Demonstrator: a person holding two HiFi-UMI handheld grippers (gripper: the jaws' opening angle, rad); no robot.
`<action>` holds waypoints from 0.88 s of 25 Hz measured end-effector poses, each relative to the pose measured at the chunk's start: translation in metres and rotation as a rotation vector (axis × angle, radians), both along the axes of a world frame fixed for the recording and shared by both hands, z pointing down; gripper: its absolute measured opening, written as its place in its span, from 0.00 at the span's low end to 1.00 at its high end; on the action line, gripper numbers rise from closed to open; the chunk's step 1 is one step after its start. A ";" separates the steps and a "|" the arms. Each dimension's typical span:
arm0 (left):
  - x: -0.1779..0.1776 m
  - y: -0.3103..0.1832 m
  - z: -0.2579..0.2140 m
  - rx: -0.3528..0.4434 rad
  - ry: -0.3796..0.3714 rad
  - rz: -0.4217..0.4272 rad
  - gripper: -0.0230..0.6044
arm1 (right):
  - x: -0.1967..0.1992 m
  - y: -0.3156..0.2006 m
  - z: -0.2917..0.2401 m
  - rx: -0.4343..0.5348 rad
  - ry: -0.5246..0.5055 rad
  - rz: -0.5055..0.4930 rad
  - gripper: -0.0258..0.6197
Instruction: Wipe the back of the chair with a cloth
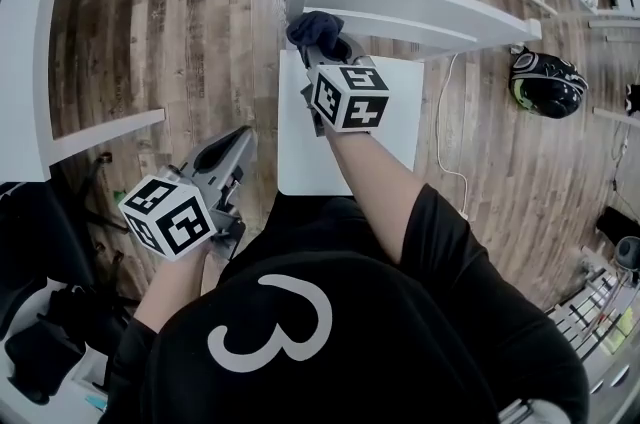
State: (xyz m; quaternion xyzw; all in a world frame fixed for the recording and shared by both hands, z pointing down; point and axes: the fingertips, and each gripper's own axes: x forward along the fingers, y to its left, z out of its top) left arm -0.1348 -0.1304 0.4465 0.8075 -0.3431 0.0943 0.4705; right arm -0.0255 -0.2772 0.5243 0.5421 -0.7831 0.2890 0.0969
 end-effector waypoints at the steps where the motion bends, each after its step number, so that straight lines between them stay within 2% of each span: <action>1: 0.000 0.000 0.000 0.000 -0.001 0.002 0.06 | 0.000 0.000 0.000 -0.001 0.001 0.001 0.12; 12: 0.014 0.002 -0.004 0.016 -0.011 0.021 0.06 | 0.026 0.004 -0.002 -0.008 -0.001 0.033 0.12; 22: 0.049 0.011 -0.010 0.027 -0.024 0.043 0.06 | 0.083 0.013 -0.004 -0.003 -0.001 0.077 0.12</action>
